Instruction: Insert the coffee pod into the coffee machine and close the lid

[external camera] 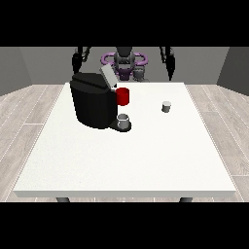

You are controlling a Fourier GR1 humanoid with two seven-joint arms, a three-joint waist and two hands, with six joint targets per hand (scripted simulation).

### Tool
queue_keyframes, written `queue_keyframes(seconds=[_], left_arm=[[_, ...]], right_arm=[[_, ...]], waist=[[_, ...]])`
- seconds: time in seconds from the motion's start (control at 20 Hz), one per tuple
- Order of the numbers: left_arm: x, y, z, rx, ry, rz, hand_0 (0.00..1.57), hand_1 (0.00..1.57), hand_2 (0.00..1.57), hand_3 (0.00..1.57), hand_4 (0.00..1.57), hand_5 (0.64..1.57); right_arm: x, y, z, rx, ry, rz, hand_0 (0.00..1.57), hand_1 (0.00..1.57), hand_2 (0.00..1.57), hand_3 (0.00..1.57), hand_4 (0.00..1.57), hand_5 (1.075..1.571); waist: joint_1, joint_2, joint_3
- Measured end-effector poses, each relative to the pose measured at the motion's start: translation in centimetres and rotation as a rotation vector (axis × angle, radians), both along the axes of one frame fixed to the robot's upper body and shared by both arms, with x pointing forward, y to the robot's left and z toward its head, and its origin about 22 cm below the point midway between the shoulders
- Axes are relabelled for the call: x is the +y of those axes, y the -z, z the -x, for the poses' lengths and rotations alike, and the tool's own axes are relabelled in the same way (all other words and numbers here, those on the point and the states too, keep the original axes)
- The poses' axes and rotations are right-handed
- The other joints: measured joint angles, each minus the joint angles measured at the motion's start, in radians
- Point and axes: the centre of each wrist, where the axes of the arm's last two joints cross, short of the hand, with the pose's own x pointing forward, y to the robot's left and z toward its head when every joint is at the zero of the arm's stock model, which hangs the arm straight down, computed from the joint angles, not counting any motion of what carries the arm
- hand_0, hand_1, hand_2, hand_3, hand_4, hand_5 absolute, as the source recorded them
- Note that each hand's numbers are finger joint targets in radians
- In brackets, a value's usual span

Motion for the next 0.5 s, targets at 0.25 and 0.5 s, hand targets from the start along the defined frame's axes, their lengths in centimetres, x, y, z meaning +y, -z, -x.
queue_keyframes(seconds=[0.25,0.5], left_arm=[[1.7,-0.8,-0.6,-0.044,0.083,-0.075,0.0,0.0,0.0,0.0,0.0,1.571],[4.3,-1.7,-0.8,-0.118,0.202,-0.215,0.0,0.0,0.0,0.0,0.0,1.571]], right_arm=[[0.1,0.4,-0.3,0.003,0.001,-0.016,0.0,0.0,0.0,0.0,0.0,1.571],[0.3,0.5,-0.3,-0.021,0.083,0.057,0.0,0.0,0.0,0.0,0.0,1.571]], waist=[[0.015,-0.002,0.0068],[0.005,0.002,0.0083]])
